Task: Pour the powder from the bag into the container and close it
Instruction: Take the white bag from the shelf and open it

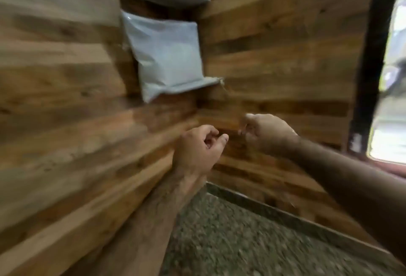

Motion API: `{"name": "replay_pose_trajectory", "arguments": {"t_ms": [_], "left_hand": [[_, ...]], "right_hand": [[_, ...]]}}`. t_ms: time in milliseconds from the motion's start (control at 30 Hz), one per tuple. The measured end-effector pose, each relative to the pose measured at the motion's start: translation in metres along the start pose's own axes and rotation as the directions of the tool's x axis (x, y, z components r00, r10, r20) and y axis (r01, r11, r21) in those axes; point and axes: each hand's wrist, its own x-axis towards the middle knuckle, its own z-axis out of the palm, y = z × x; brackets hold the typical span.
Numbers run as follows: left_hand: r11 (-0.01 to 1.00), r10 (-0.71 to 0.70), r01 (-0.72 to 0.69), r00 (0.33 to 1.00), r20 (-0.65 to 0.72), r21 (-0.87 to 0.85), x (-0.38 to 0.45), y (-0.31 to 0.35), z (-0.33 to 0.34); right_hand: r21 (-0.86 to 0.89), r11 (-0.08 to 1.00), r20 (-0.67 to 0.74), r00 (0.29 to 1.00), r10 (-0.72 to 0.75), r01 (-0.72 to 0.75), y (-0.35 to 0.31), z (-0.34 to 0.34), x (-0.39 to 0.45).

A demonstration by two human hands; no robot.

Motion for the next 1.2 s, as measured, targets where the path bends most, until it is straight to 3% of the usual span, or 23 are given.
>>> {"name": "replay_pose_trajectory", "arguments": {"t_ms": [133, 233, 333, 500, 633, 767, 933, 1200], "left_hand": [[0.998, -0.024, 0.007, 0.963, -0.269, -0.063, 0.095, -0.052, -0.073], [0.992, 0.121, -0.088, 0.858, -0.499, 0.090, 0.164, -0.079, -0.115], [0.997, 0.066, -0.029, 0.802, -0.594, 0.071, 0.224, -0.095, -0.146], [0.986, -0.165, 0.130, 0.875, -0.455, -0.108, 0.288, -0.097, -0.181], [0.999, -0.050, 0.040, 0.903, -0.428, -0.031, 0.309, -0.079, -0.198], [0.991, -0.003, 0.055, 0.916, -0.400, 0.119, 0.315, -0.065, -0.197], [0.979, 0.018, 0.048, 0.947, -0.319, 0.196, 0.307, -0.049, -0.197], [0.962, 0.166, -0.077, 0.928, -0.334, 0.263, 0.269, 0.005, -0.190]], "right_hand": [[-0.025, 0.998, -0.154, 0.986, -0.069, 0.066, -0.066, -0.014, 0.134], [-0.037, 0.997, -0.305, 0.950, -0.071, 0.062, -0.104, -0.030, 0.225], [-0.130, 0.992, -0.359, 0.932, -0.040, -0.007, -0.131, -0.047, 0.300], [-0.226, 0.967, -0.279, 0.959, 0.048, -0.115, -0.156, -0.074, 0.382], [-0.155, 0.987, -0.209, 0.978, 0.018, -0.051, -0.158, -0.078, 0.412], [-0.086, 0.995, -0.164, 0.986, 0.038, -0.053, -0.149, -0.075, 0.418], [0.179, 0.983, -0.327, 0.940, 0.096, -0.038, -0.135, -0.066, 0.414], [0.442, 0.897, -0.509, 0.819, 0.265, -0.015, -0.130, -0.075, 0.366]]}}
